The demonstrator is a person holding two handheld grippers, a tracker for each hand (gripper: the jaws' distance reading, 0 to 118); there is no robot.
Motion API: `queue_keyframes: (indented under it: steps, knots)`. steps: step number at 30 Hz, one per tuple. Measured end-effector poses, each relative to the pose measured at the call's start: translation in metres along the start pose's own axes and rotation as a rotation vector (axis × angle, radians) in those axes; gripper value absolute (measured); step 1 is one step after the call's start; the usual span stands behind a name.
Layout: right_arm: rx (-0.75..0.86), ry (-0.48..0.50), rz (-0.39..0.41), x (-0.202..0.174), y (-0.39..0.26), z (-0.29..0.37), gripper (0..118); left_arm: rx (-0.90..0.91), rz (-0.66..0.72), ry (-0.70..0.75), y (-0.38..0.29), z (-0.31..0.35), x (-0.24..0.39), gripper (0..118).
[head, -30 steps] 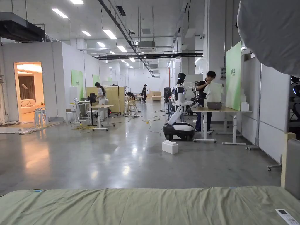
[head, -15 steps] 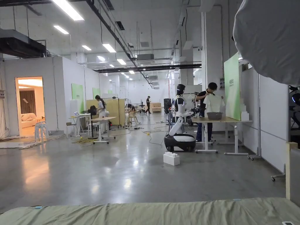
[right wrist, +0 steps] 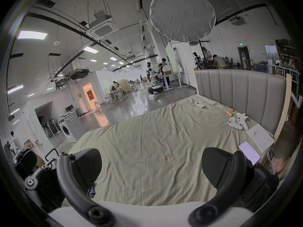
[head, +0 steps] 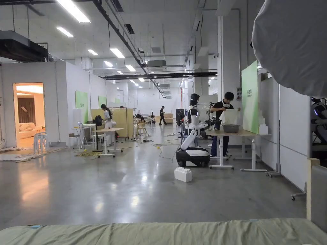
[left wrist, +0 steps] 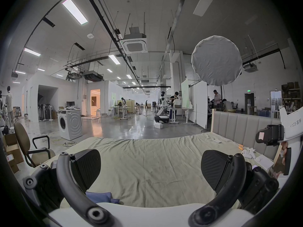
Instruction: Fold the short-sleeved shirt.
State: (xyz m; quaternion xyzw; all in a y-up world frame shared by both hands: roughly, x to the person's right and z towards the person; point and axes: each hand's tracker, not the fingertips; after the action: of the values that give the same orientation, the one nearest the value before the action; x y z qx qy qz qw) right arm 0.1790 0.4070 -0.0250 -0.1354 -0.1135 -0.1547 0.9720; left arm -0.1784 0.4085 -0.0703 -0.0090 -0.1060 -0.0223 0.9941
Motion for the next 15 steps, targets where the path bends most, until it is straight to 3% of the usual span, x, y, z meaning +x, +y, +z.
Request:
queue_keyframes:
  steps: [6, 8, 12, 15]
  knots:
    - [0.071, -0.049, 0.066, -0.001, -0.002, 0.002, 118, -0.006, 0.008, -0.002, -0.001, 0.0, 0.001, 118]
    - [0.081, 0.002, 0.063, 0.001, -0.003, 0.002, 118, -0.005, 0.01, -0.004, 0.0, 0.0, 0.002, 118]
    - [0.212, 0.233, 0.084, 0.016, -0.009, 0.003, 118, 0.007, 0.013, -0.002, 0.001, 0.001, 0.004, 118]
    - [0.211, 0.157, 0.081, 0.012, -0.007, 0.007, 118, 0.016, 0.016, -0.002, 0.001, 0.002, 0.004, 118]
